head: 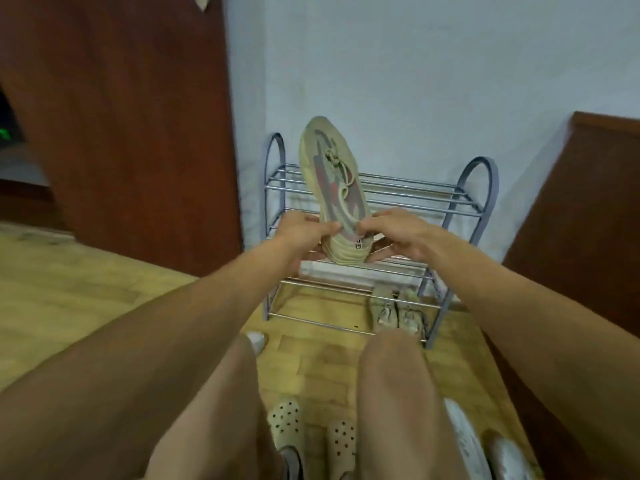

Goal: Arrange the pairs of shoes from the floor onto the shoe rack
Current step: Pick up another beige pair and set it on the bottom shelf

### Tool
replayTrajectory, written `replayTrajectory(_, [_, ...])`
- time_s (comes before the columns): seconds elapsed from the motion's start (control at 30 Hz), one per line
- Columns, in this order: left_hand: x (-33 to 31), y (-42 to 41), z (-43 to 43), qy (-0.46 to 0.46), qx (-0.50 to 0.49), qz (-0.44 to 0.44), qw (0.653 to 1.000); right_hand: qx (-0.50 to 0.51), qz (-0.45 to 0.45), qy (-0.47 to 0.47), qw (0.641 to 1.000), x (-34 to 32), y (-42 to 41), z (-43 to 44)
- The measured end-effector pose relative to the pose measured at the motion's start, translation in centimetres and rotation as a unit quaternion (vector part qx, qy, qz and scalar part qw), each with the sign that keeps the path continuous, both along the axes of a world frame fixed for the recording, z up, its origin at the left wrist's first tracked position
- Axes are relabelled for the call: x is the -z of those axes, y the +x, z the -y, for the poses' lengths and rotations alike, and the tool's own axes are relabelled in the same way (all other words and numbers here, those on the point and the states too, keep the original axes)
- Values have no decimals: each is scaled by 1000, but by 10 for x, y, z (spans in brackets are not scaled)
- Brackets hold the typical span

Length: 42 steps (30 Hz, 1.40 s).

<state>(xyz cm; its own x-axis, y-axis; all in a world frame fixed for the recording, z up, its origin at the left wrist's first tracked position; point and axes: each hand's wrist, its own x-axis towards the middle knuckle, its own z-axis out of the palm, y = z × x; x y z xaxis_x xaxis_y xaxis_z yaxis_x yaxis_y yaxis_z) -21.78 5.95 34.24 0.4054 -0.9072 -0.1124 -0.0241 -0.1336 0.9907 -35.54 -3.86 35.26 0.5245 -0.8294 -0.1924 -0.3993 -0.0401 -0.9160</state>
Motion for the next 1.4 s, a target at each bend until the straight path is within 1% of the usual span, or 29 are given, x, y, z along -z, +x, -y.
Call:
replayTrajectory(0.1, [-1,45,-26,3,-47,-5,999,-42,-19,-7,999,-5,51,-16])
replayTrajectory(0.2, [13,92,-52,16,-105,-25,994,-85,-50,11,995,2,104,-37])
replayTrajectory(0.3, [35,135,-81,43,-164,-60,984,-120,-67,51,989,25,156,-62])
replayTrajectory(0.4, [68,168,-112,82,-186,-80,976,-139,-79,84,983,60,197,-91])
replayTrajectory(0.6, [161,203,-169,119,-213,-133,961,-115,-77,177,974,160,240,-143])
replayTrajectory(0.77, [247,203,-218,186,-195,-170,948,-67,-116,270,954,237,241,-188])
replayTrajectory(0.87, [294,203,-248,236,-209,-175,933,-47,-138,284,948,281,243,-210])
replayTrajectory(0.9, [309,204,-256,252,-221,-162,928,-49,-147,288,945,295,244,-217])
replayTrajectory(0.93, [325,206,-265,276,-236,-124,923,-52,-159,293,941,309,245,-225])
replayTrajectory(0.97, [340,209,-274,317,-239,-46,917,-58,-174,296,938,324,246,-233])
replayTrajectory(1.0, [356,212,-286,371,-230,71,897,-67,-189,295,934,337,245,-241])
replayTrajectory(1.03, [369,213,-298,424,-212,189,860,-73,-202,296,931,349,242,-250])
replayTrajectory(1.07, [379,215,-310,454,-200,264,827,-77,-214,300,926,361,237,-257])
replayTrajectory(1.1, [389,218,-323,466,-198,300,808,-78,-223,310,921,372,231,-263])
replayTrajectory(1.13, [396,221,-334,483,-210,293,798,-73,-230,325,914,384,224,-269])
replayTrajectory(1.17, [400,225,-343,496,-238,267,791,-64,-238,335,910,394,217,-275])
replayTrajectory(1.23, [410,238,-362,522,-291,216,773,-66,-272,310,909,406,206,-283])
replayTrajectory(1.27, [420,245,-374,531,-292,215,766,-76,-284,287,912,409,203,-285])
replayTrajectory(1.33, [435,257,-396,545,-264,229,762,-96,-290,261,916,408,204,-286])
replayTrajectory(1.37, [438,258,-402,553,-248,222,764,-108,-290,255,916,405,205,-286])
replayTrajectory(1.4, [441,260,-408,564,-247,194,764,-121,-291,253,915,402,207,-285])
